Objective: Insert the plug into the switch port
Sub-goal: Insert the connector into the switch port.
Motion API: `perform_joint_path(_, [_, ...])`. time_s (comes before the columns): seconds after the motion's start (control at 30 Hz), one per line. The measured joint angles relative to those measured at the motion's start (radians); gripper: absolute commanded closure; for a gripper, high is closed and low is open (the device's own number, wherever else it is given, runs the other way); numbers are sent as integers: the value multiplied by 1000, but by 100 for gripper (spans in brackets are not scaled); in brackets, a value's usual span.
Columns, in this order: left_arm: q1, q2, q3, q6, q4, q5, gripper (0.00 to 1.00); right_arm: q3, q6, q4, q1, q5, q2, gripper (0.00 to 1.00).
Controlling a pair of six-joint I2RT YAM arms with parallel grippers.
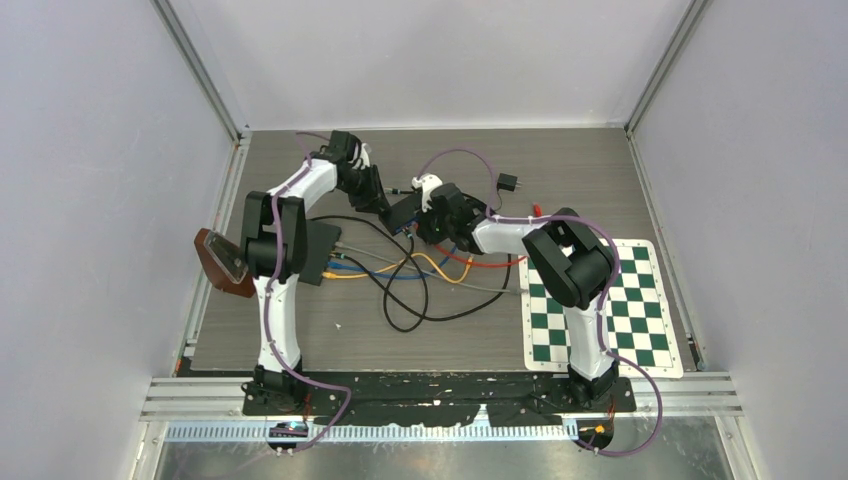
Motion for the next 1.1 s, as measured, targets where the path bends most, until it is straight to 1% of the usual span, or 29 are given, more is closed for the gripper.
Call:
perform_joint_path(0.1, [-1, 0, 0, 1, -1, -2, 55, -10, 2, 16, 2, 2, -1, 95])
perform_joint_path(0.2, [-5, 0, 1, 6, -10, -10, 53, -22, 6, 35, 4, 6, -6, 95])
perform_joint_path(0.37, [-9, 4, 38, 20, -55, -29, 53, -43, 21, 61, 11, 17, -11, 95])
perform_joint_path(0.73, [-10, 63, 105, 24, -48, -29, 53, -48, 39, 85, 17, 23, -19, 95])
perform_joint_path(1.1, [-9, 84, 134, 27, -47, 3, 59, -49, 58, 85, 23, 21, -26, 95])
